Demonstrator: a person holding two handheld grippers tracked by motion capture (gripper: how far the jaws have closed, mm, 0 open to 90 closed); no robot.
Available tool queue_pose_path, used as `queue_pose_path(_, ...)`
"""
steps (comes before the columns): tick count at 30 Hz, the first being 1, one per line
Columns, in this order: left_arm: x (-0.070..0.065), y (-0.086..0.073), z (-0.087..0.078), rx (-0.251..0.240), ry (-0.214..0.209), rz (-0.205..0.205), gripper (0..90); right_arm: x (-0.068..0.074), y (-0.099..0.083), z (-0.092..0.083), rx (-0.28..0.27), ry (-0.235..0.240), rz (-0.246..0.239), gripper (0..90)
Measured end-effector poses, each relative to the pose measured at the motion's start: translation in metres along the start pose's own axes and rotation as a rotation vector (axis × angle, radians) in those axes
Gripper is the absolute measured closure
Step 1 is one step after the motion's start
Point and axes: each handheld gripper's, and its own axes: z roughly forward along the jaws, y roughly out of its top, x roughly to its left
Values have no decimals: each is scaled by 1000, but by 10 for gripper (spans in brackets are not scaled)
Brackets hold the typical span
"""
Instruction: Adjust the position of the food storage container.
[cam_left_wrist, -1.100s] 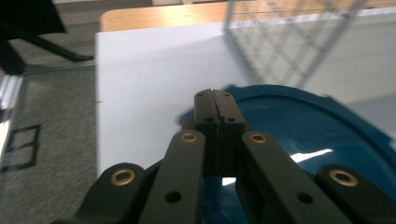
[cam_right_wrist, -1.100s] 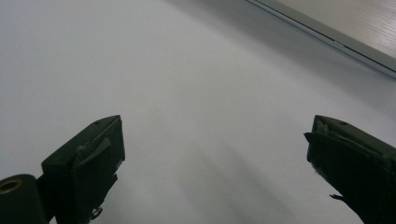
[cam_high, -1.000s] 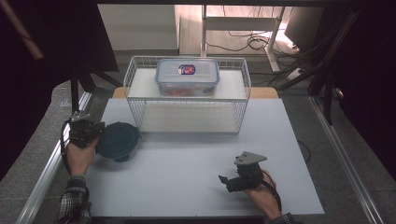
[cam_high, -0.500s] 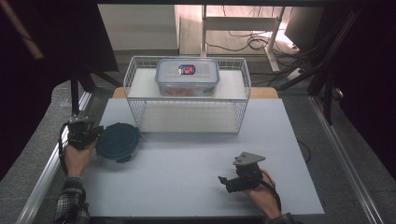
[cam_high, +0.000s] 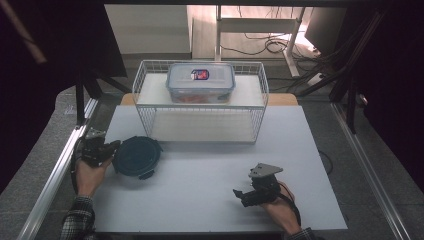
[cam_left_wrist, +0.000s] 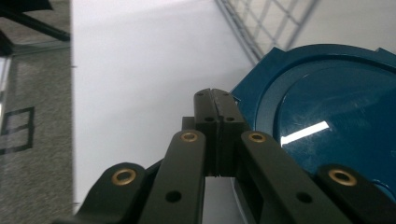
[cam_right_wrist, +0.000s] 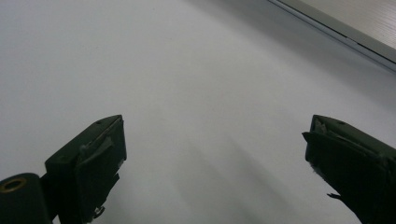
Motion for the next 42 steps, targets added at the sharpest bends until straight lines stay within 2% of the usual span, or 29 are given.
queue_pose_path(8, -30, -2, 2, 11, -80, 24, 900, -2, -1, -1, -5, 3, 12, 54)
queue_pose_path(12, -47, -4, 1, 17, -116, 44, 900, -3, -1, -1, -8, 6, 20, 55)
queue_pose_path(13, -55, -4, 3, 20, -137, 51, 900, -4, -1, -1, -7, 7, 21, 55)
queue_pose_path(14, -55, -4, 3, 20, -137, 51, 900, -4, -1, -1, -7, 7, 21, 55)
queue_pose_path(25, -103, 7, 22, 30, -248, 110, 900, -3, -1, 1, 3, 13, 16, 55)
queue_pose_path(29, -118, 9, 26, 32, -274, 128, 900, -3, -1, 1, 4, 11, 18, 55)
queue_pose_path(32, -120, 10, 27, 42, -277, 120, 900, -3, -2, 1, 4, 11, 21, 55)
queue_pose_path(34, -116, 9, 23, 24, -286, 90, 900, -4, -2, 0, 4, 11, 18, 55)
queue_pose_path(36, -113, 6, 15, 5, -246, 78, 900, -4, -2, -1, 2, 7, 18, 56)
queue_pose_path(39, -106, -5, 2, -3, -218, 52, 900, -4, -3, -3, -2, 9, 25, 56)
queue_pose_path(42, -103, -22, -7, 24, -217, 19, 900, -3, -3, -3, -3, 10, 23, 58)
